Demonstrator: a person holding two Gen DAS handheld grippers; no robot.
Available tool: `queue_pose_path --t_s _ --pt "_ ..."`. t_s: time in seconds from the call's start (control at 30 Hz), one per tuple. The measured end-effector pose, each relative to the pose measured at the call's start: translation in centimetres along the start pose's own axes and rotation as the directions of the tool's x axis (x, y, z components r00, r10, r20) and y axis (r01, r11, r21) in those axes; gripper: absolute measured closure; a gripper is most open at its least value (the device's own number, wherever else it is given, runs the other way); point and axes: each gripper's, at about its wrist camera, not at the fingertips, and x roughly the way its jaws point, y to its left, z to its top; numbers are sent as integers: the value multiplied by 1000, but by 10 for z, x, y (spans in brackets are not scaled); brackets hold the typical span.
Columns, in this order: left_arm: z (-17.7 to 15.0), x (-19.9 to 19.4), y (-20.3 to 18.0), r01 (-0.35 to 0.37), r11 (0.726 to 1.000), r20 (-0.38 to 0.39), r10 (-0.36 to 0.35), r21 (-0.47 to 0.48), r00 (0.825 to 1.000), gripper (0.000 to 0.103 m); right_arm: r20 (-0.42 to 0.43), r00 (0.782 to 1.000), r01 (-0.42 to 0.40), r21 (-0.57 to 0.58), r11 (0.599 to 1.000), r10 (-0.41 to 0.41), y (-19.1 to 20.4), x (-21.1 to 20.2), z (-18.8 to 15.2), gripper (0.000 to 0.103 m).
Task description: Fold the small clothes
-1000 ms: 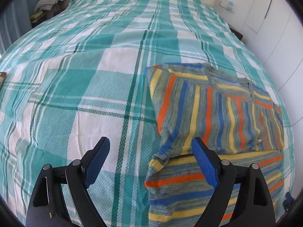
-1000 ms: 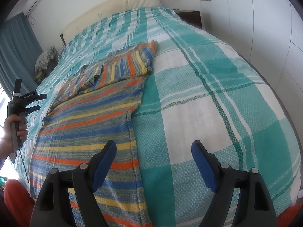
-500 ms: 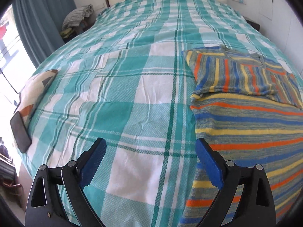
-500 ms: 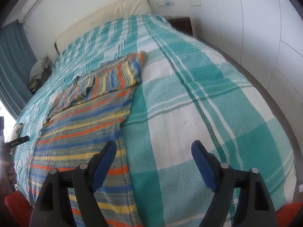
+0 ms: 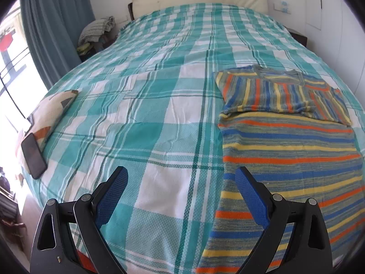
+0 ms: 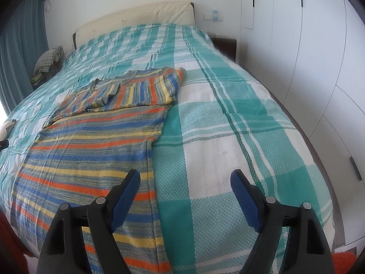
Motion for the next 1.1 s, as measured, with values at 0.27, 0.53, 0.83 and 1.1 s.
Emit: queue_pose_path --t_s 0.27,0.53,0.83,1.1 --pt "-11 -4 -1 -6 1000 -10 6 -2 1000 7 10 1000 1 -44 999 -1 8 -1 -1 22" --pt "-21 5 1 14 1000 -17 -14 -14 1000 6 22 999 43 -53 998 -42 9 -5 1 22" --pt "-61 47 39 50 988 -95 -64 -145 993 6 60 976 215 -62 975 -211 3 -14 5 13" --pt "-65 59 49 29 979 -124 -55 -202 991 6 53 958 284 -56 957 -281 -2 -9 6 13"
